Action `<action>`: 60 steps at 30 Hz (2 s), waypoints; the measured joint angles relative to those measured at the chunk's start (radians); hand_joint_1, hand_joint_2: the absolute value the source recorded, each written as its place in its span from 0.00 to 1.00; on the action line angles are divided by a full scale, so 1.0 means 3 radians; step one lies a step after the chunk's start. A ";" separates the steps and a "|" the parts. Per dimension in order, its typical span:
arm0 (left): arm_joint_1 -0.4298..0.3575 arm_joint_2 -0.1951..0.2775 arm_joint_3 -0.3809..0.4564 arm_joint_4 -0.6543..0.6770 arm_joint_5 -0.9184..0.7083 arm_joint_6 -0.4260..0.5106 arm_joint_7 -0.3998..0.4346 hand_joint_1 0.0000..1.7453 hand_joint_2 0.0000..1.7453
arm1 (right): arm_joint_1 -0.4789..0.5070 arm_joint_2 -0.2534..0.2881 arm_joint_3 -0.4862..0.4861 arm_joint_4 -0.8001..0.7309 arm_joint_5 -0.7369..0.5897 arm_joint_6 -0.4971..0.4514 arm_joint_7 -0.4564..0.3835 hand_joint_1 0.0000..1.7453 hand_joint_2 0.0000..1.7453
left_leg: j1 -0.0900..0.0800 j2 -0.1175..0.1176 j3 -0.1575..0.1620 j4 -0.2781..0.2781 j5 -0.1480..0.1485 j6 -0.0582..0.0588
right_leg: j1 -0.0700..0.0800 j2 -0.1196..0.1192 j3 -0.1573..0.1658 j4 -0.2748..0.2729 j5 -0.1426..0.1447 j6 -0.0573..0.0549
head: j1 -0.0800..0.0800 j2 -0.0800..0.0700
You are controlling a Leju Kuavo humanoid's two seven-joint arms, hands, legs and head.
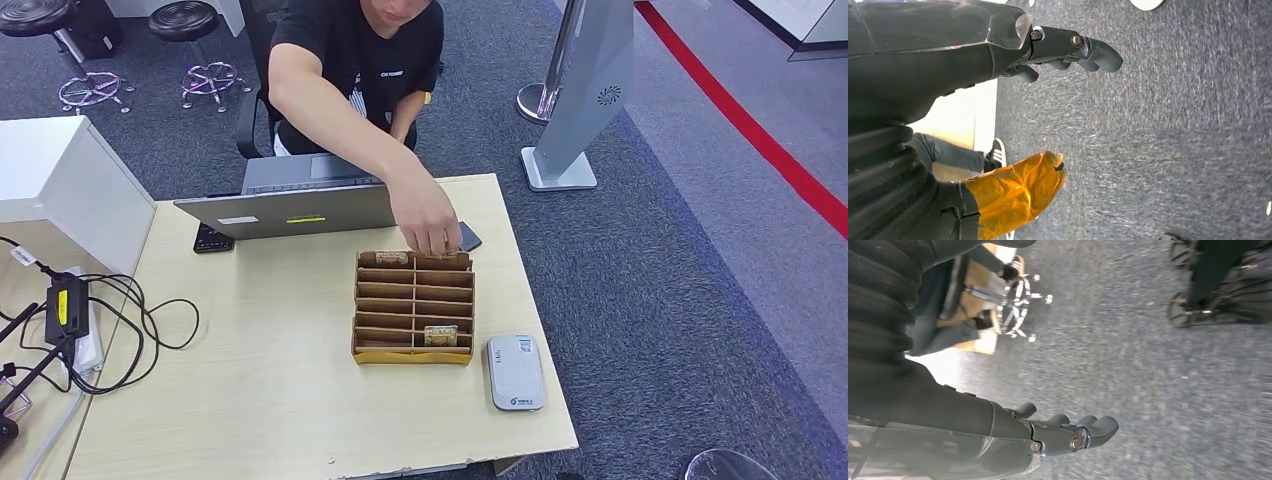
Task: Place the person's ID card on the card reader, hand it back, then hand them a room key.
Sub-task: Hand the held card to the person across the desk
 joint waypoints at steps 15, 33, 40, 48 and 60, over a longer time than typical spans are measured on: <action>-0.0011 -0.0048 0.0195 0.0001 0.0152 -0.0138 -0.0256 0.00 1.00 | 0.0009 0.0001 0.0000 0.0001 -0.0002 -0.0004 -0.0029 0.00 1.00 | 0.0000 0.0000 0.0000 0.0000 0.0000 0.0000 | 0.0000 0.0001 0.0001 0.0000 0.0000 0.0000 | 0.0000 0.0000; -0.0014 -0.0072 0.0370 0.0000 0.0472 0.0653 -0.0253 0.00 1.00 | 0.0016 0.0002 -0.0063 0.0001 -0.0029 -0.0339 -0.0122 0.00 1.00 | -0.0001 0.0000 0.0000 0.0000 0.0000 0.0000 | -0.0001 0.0001 0.0001 0.0000 0.0000 0.0000 | 0.0000 0.0000; 0.0003 -0.0058 0.0451 0.0002 0.0209 -0.0593 -0.0081 0.00 1.00 | 0.0015 0.0006 -0.0079 0.0001 0.0104 -0.0059 -0.0166 0.00 1.00 | 0.0000 0.0001 0.0000 0.0000 0.0000 0.0000 | -0.0001 0.0001 0.0002 0.0000 0.0000 0.0000 | 0.0001 0.0000; 0.0029 0.0014 0.0410 0.0002 0.0370 -0.0510 -0.0079 0.00 1.00 | 0.0013 0.0006 -0.0079 0.0002 0.0103 -0.0014 -0.0112 0.00 1.00 | 0.0000 0.0003 0.0002 0.0000 0.0000 0.0000 | 0.0000 0.0003 0.0002 0.0000 0.0000 0.0000 | 0.0000 0.0000; 0.0044 0.0078 0.0358 0.0003 0.0161 -0.1091 0.0246 0.00 1.00 | -0.0025 0.0006 -0.0037 0.0003 0.0280 0.0051 -0.0108 0.00 1.00 | -0.0001 0.0003 0.0003 0.0000 0.0000 0.0000 | -0.0001 0.0003 0.0003 0.0000 0.0000 0.0000 | 0.0001 0.0000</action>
